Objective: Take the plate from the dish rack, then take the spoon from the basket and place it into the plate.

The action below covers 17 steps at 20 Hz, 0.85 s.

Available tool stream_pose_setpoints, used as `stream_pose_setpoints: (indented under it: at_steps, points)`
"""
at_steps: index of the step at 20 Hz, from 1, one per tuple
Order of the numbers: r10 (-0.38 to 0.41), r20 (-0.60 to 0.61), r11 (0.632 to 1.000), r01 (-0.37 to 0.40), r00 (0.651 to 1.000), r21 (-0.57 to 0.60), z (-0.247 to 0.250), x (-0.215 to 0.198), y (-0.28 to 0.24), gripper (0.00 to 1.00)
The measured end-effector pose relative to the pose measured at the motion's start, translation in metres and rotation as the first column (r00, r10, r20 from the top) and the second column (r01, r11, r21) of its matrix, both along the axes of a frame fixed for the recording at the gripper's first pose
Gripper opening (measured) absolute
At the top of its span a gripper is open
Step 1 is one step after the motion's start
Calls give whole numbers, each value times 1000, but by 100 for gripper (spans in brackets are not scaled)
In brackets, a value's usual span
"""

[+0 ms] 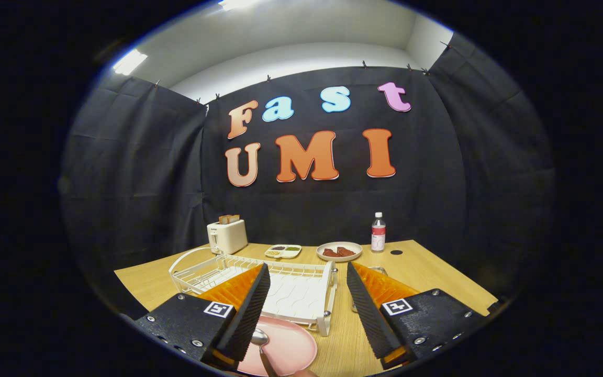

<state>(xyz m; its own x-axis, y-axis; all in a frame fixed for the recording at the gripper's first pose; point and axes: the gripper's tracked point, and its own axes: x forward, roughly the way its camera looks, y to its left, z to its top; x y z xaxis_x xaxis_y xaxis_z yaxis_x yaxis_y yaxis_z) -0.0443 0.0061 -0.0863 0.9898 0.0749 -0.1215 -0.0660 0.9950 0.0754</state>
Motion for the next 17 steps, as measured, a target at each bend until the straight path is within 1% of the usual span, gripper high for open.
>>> stream_pose_setpoints:
  at_steps: [2,6,10,13,17]
  points:
    - [-13,24,1000,14,1000,-17,9,-2,1,90]
    - [-19,52,1000,20,998,-15,18,0,4,92]
    - [-50,74,999,50,996,6,28,2,-3,92]
    - [-87,93,996,89,992,-19,31,4,-11,92]
    - [-92,107,995,96,990,-33,32,6,-7,92]
